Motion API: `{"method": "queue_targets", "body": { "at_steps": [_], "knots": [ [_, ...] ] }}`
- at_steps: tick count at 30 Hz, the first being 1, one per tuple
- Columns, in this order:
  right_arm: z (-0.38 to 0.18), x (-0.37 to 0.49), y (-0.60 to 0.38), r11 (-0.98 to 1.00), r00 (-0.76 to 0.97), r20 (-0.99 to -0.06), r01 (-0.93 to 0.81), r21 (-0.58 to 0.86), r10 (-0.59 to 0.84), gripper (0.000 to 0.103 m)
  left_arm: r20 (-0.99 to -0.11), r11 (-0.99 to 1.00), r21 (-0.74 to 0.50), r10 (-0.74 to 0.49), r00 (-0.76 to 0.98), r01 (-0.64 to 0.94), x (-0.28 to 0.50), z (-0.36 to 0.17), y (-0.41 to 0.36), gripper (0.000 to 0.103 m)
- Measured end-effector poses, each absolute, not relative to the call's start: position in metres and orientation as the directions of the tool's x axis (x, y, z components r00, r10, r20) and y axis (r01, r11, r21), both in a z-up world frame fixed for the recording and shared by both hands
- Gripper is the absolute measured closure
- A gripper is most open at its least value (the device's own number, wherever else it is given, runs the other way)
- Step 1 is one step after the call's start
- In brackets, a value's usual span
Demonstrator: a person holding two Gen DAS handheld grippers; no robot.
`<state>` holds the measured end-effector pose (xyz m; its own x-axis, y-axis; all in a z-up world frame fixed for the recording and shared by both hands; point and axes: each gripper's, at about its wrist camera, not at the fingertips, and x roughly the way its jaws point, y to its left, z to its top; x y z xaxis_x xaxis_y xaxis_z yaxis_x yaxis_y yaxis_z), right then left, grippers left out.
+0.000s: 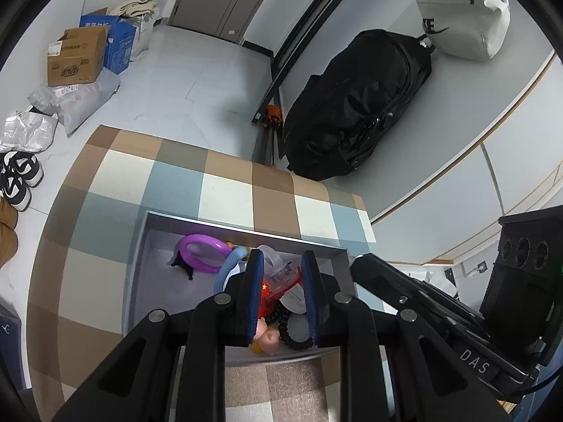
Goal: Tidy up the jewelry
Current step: 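Carry both charms into the box and open both tools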
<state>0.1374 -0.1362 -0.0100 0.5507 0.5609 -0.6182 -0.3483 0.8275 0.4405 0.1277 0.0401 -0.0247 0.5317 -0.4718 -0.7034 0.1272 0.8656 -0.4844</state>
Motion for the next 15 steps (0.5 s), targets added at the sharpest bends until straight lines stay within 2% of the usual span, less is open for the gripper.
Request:
{"method": "queue_targets", "body": {
  "at_steps": [11, 13, 15],
  "knots": [
    [-0.021, 0.142, -0.139, 0.825, 0.532, -0.633, -0.319, 0.466, 0.563, 0.091, -0.726, 0.878, -0.459, -0.460, 0.512, 0.139, 0.128, -0.030, 0.031, 0.086],
    [-0.023, 0.142, -0.140, 0.827, 0.531, -0.636, -0.310, 0.470, 0.561, 0.091, -0.720, 0.874, -0.463, -0.467, 0.513, 0.146, 0.128, -0.029, 0.031, 0.084],
    [-0.022, 0.143, -0.141, 0.829, 0.532, -0.638, -0.302, 0.471, 0.556, 0.088, -0.726, 0.877, -0.460, -0.460, 0.512, 0.137, 0.129, -0.028, 0.031, 0.077]
  ]
}}
